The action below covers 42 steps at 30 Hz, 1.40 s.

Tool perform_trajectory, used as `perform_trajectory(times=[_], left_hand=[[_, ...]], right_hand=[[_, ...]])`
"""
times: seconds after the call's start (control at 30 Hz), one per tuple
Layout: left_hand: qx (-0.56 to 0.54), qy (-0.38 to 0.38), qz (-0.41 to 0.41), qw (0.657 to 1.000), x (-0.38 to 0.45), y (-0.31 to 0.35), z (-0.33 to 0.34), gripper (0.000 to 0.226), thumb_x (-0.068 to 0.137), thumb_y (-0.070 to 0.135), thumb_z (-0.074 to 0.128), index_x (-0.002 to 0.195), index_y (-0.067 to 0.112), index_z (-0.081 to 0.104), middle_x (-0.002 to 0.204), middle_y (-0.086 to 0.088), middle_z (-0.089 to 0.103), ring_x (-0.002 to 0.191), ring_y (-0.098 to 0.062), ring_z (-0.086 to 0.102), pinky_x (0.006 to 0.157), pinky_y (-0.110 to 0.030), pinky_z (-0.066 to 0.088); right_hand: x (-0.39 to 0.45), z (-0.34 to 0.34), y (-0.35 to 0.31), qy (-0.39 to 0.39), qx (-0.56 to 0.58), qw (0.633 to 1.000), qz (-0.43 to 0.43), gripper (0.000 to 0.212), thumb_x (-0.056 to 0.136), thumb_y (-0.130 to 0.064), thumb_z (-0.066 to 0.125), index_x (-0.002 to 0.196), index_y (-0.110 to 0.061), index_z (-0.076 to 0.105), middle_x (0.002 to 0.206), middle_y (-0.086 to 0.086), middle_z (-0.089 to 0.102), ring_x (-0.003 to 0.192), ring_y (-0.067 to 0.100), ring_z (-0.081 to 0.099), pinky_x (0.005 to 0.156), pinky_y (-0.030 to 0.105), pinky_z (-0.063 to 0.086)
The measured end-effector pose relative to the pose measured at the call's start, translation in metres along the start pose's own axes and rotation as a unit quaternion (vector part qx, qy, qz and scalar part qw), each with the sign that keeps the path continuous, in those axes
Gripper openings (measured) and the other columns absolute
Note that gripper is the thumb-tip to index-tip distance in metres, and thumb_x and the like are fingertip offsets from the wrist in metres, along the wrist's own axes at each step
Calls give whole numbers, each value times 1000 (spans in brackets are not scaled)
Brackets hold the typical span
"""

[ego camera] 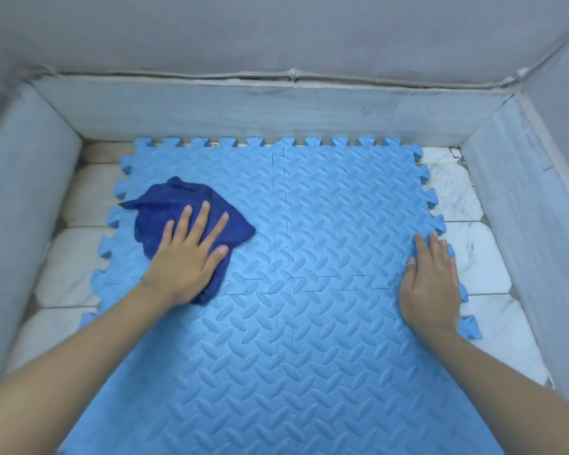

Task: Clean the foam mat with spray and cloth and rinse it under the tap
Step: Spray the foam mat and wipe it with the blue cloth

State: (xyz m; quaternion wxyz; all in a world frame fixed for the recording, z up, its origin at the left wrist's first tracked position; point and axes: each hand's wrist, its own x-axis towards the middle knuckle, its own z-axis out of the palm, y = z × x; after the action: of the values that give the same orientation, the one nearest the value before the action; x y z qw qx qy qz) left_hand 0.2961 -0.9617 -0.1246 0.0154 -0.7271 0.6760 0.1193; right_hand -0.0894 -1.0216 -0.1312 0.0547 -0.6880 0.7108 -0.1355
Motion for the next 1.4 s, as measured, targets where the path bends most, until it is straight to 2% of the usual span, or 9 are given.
perform_trajectory(times=[0.17,0.33,0.47,0.6,0.73,0.87,1.03,1.23,1.4], left_hand=[[28,-31,171,984,-123,52,25,57,98,54,21,150,31,18,158,-5,19,144,-32,18,109,-51,20],[-11,34,141,989,-18,43,10,54,96,56,11,149,42,11,160,3,6,147,-26,6,116,-48,5],[-46,11,-8,999,87,6,-16,57,95,59,11,149,42,0,160,5,-10,146,-24,-12,117,-49,-6],[-106,-6,-213,971,97,-69,-25,59,97,55,11,151,34,-1,160,3,-13,145,-26,-15,116,-50,-8],[-41,34,-103,993,11,-73,-10,62,94,56,6,151,32,4,161,-3,2,146,-32,0,117,-52,5],[12,32,117,993,-84,13,15,57,98,53,11,150,33,16,159,-4,16,145,-35,14,113,-51,14],[-32,37,230,972,-1,114,19,54,97,55,21,148,39,20,159,3,14,146,-27,11,113,-44,17],[-79,0,13,997,139,90,-20,61,95,61,16,150,40,3,160,8,-9,146,-22,-10,116,-46,3],[-80,34,-75,993,112,-9,-20,55,98,53,19,150,38,9,161,4,-3,147,-22,-2,116,-47,3]], right_hand=[[0,3,-5,-12,-44,999,1,57,96,-24,21,147,-5,37,156,18,31,147,34,23,120,48,17],[2,5,-7,-9,-34,999,4,59,95,-27,20,148,-5,37,157,20,30,146,36,22,121,48,15],[1,4,-7,-2,-20,1000,0,60,95,-29,20,147,-4,37,157,20,29,146,36,21,122,46,13],[2,3,-6,0,-7,1000,-5,61,95,-31,19,147,-5,37,157,19,28,147,34,21,122,44,12],[2,5,-6,2,-18,1000,-8,60,95,-29,19,147,-4,37,157,19,29,146,35,22,121,46,14],[-1,5,-10,2,-28,1000,-3,59,95,-26,20,147,-5,36,157,19,28,146,36,21,121,47,13],[0,6,-9,5,-31,999,-5,47,102,-14,30,147,-4,36,157,20,29,146,36,21,121,48,15],[-1,3,-8,1,-11,1000,-10,50,101,-22,25,149,-9,33,159,15,26,148,31,17,122,44,13],[0,1,-8,8,9,1000,0,47,103,-20,31,148,-10,35,159,13,27,148,30,18,122,42,13]])
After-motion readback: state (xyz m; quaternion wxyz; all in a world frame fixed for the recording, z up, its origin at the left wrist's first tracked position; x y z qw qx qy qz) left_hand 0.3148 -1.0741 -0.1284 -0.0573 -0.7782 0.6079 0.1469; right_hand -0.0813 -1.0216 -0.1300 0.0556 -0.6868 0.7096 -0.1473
